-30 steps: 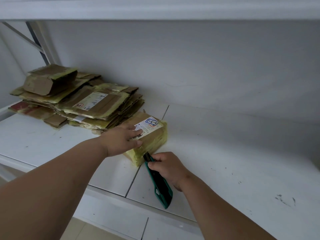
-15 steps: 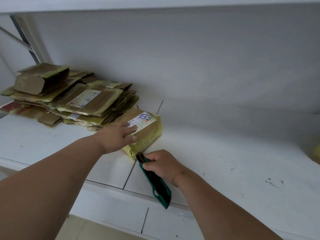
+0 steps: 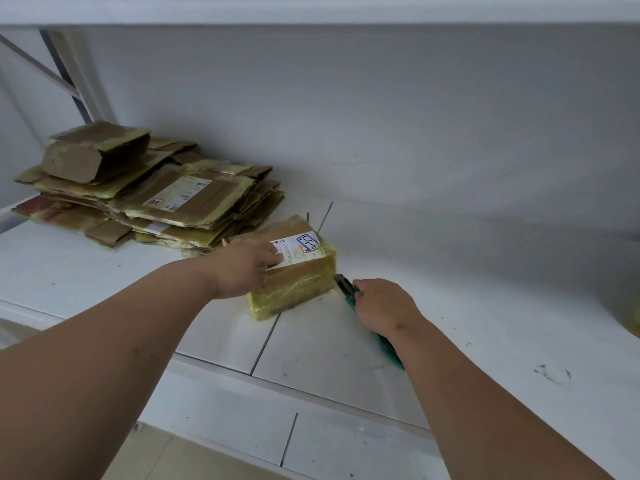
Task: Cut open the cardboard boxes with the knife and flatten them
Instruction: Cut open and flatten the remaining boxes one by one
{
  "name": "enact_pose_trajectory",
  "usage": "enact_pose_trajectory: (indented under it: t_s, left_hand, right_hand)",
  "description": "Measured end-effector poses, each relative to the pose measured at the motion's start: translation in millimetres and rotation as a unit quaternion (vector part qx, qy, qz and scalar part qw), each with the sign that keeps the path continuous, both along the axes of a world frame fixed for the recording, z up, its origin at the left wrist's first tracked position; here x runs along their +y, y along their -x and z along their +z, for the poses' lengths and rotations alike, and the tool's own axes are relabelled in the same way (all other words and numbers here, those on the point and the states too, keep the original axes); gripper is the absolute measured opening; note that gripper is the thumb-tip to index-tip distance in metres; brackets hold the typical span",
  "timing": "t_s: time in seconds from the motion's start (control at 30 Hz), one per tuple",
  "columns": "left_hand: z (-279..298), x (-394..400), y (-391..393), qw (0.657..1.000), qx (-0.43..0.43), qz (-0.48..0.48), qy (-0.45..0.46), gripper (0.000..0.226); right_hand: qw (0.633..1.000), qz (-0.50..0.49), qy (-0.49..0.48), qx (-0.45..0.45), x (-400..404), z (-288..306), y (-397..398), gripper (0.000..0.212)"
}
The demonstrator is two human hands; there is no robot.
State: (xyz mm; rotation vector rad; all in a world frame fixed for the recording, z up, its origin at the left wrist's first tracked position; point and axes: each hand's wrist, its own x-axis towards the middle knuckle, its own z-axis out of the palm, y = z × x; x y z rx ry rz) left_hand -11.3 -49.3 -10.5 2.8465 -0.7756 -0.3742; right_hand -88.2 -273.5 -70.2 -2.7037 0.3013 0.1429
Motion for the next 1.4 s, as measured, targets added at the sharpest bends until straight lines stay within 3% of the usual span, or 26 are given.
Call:
enact_pose_trajectory:
  t_s: [0.27,0.33,0.4,0.53,0.7,1.0,1.3,1.4]
  left_hand:
    - [-7,6,7,0.997,-0.067,0.015,0.017,0.054]
    - [-12,5,10,0.995,-0.099,0.001,0.013,0.050]
    - [-20,4,13,0.986,-0.160,-0.020,-0.030,0.062]
    - [-37,2,13,0.966,-0.229,-0.023,-0.118,0.086]
    - [-47,2,12,0.958,-0.262,-0.010,-0.113,0.075]
    - [-42,2,12,0.961,-0.257,-0.018,-0.101,0.069]
    - [-37,9,5,0.965,-0.250,-0.019,-0.082,0.064]
    - [-34,10,2,0.968,-0.238,-0.023,-0.079,0.065]
  right_hand:
    - [0.995,-0.076,0.053,-0.021,-17,-6,-8,0.010]
    - [0.990,-0.077,0.122,0.009,-17,-7,-5,0.014]
    - [0.985,-0.065,0.156,-0.019,-12,-10,-5,0.024]
    - [0.993,0.026,0.053,-0.099,7,-9,-14,0.049]
    - [0.985,0.052,-0.082,-0.145,28,-15,-28,0.041]
    - [0.987,0.018,-0.029,-0.154,41,-16,-36,0.047]
    - [0.982,-0.002,-0.045,-0.181,42,-12,-41,0.041]
    - [0.978,-0.037,-0.093,-0.181,45,-10,-40,0.035]
